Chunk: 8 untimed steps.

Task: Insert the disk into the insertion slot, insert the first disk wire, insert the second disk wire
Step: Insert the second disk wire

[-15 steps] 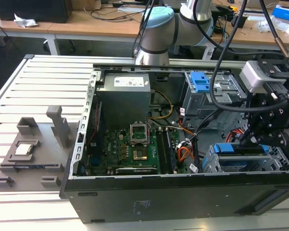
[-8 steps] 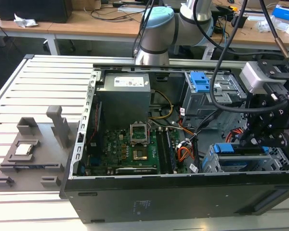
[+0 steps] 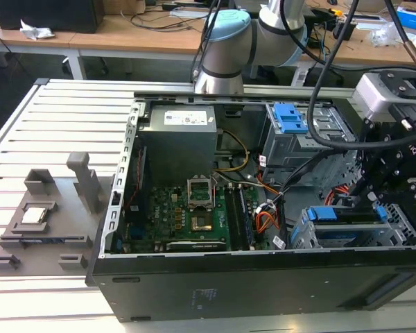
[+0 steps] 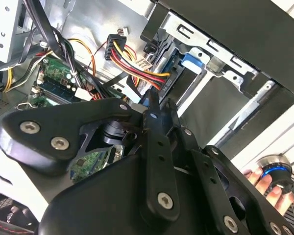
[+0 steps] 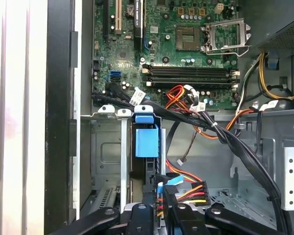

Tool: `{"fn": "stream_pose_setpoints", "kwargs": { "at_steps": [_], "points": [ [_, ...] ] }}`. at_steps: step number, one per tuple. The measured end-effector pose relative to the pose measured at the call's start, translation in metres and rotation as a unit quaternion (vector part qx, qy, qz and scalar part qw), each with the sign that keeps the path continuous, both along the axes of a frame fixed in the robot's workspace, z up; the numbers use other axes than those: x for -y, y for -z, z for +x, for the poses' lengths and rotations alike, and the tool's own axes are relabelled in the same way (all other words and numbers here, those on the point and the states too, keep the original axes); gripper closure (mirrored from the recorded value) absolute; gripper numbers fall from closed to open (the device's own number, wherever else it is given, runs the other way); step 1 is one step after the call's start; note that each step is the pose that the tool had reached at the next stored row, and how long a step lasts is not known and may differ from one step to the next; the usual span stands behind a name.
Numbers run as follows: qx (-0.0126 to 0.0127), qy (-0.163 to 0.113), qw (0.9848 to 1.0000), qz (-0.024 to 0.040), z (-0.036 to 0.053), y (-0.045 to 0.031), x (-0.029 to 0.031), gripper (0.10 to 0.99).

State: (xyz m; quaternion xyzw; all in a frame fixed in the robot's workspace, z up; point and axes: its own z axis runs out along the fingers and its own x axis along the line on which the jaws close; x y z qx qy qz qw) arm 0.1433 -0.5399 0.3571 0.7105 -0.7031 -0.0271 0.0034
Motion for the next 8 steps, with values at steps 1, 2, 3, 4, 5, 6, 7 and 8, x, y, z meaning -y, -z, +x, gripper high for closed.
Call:
{"fn": "stream_pose_setpoints", "kwargs": {
  "at_steps": [1,2,3,4,5,6,7,8],
  "points": [
    [0.0000,0.000,1.0000,-0.0040,-0.0002,-0.0001,-0.0028,0.859],
    [0.0000,0.000,1.0000,-0.0062,-0.0006,-0.0001,-0.0075,0.859],
    [0.0000,0.000,1.0000,-0.0080,-0.0011,-0.0001,-0.0121,0.859],
    [0.0000,0.000,1.0000,-0.0083,-0.0017,0.0000,-0.0126,0.859],
    [0.0000,0.000,1.0000,-0.0092,-0.0022,0.0001,-0.0126,0.859],
    [0.0000,0.000,0.9999,-0.0117,-0.0026,-0.0001,-0.0126,0.859],
    [0.0000,0.000,0.9999,-0.0154,-0.0031,-0.0001,-0.0126,0.859],
    [0.0000,0.000,0.9998,-0.0193,-0.0034,-0.0001,-0.0126,0.859]
  ]
}}
